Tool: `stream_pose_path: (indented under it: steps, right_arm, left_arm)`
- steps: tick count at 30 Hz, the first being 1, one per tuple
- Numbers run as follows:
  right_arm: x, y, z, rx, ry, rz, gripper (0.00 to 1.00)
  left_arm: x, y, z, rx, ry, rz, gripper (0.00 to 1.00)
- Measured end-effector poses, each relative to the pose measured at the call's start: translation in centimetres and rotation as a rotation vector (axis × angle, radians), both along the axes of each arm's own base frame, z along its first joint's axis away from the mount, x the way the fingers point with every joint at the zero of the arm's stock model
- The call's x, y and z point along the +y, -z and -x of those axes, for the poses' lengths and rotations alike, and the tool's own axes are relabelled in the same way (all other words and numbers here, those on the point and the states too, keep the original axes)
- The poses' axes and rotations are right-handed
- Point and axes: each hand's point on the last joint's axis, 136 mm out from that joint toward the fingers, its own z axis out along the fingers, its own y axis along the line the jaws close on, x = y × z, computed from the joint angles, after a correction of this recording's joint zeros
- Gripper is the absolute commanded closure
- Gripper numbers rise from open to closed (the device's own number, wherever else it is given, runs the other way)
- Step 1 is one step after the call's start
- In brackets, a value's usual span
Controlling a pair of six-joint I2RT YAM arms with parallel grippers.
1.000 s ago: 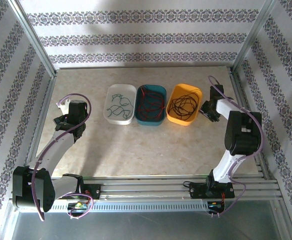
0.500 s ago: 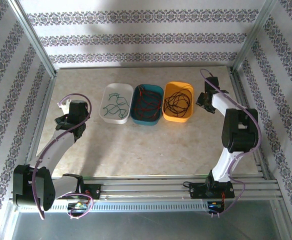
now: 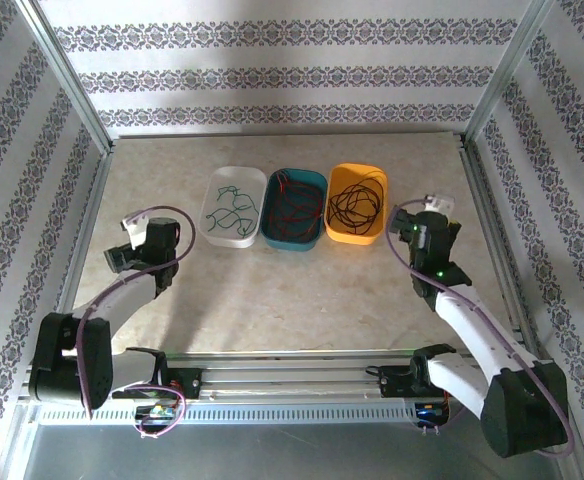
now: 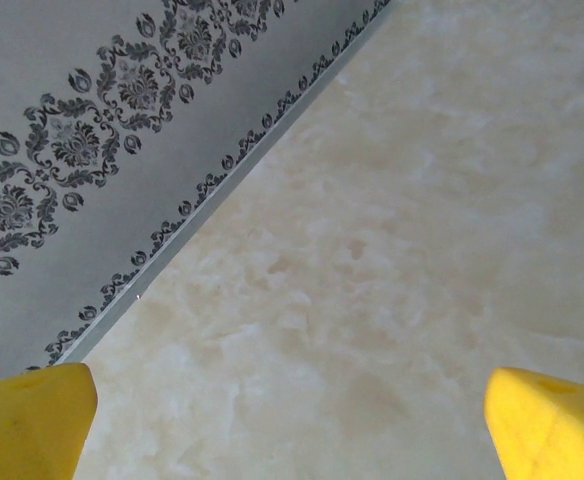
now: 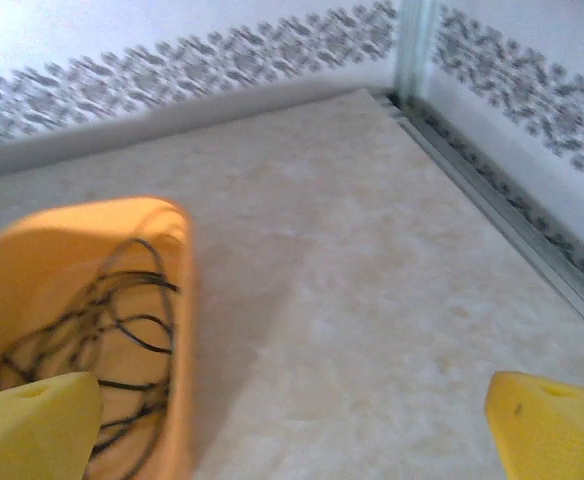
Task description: Untangle the cables
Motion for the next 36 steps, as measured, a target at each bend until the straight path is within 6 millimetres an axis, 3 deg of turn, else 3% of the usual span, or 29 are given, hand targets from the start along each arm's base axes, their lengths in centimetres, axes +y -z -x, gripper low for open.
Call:
stream_pose_path:
  steps: [4, 8, 16, 20, 28, 36]
  right_arm:
    - [-1.2, 5.5, 1.0, 0.102, 0.039, 0.095, 0.02]
    - [-1.7, 8.4, 1.4, 0.137, 0.047, 0.168, 0.02]
    - [-3.2, 7.7, -2.4, -0.004, 0.017, 0.122, 0.02]
    - [-1.1, 9.2, -4.3, 0.008, -0.125, 0.095, 0.02]
    - [0.3, 8.6, -5.1, -0.024, -0.215, 0.078, 0.02]
    - [1.0, 7.9, -5.3, -0.049, -0.236, 0.099, 0.02]
  left_arm:
    - [-0.3, 1.6, -0.4, 0.008, 0.033, -0.006, 0.01]
    - [-1.0, 1.9, -1.9, -0.039, 0.096, -0.004, 0.01]
    - [-3.4, 1.7, -6.2, -0.181, 0.266, 0.026, 0.01]
    - [-4.3, 2.5, -7.0, -0.168, 0.325, 0.039, 0.01]
    - [-6.8, 2.0, -8.6, -0.209, 0.485, 0.082, 0.01]
    - [-7.4, 3.6, -8.2, -0.223, 0.547, 0.111, 0.01]
